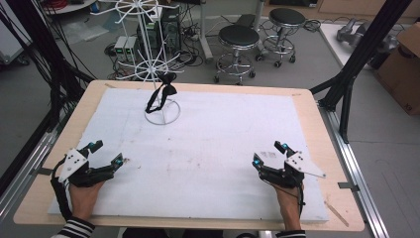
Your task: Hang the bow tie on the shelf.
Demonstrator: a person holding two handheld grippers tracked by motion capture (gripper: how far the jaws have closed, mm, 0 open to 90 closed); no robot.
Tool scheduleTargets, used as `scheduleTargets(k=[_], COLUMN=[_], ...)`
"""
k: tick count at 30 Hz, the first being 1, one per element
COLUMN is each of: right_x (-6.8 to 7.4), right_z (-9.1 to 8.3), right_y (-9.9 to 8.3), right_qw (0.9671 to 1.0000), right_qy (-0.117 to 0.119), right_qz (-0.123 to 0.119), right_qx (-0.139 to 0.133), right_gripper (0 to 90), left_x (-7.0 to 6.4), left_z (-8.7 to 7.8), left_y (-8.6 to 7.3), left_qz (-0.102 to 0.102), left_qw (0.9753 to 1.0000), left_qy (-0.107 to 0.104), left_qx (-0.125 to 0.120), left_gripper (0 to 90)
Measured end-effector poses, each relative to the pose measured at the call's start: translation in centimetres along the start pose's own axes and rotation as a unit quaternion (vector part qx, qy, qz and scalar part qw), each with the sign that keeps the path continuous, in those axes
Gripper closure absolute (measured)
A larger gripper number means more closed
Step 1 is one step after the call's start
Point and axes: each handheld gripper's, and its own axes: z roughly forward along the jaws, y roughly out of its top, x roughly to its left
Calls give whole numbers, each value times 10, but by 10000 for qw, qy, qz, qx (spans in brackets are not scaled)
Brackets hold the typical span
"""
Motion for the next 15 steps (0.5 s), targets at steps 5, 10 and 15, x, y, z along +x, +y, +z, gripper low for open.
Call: scheduleTargets(k=[5,10,15], right_x=[-1,2,-1], right_z=[-3,-4,-7], right_y=[-19,-20,-21], right_qw=[9997,9994,9993], right_qy=[-233,-232,-302], right_qz=[-94,-246,-32], right_qx=[19,-84,-201], right_gripper=[117,117,117], left_x=[-2,-2,-3], left_z=[0,1,0], left_y=[0,0,0], left_qz=[118,102,124], left_qw=[9999,9999,9999], left_qy=[17,21,36], left_qx=[31,40,36], left_gripper=[144,144,143])
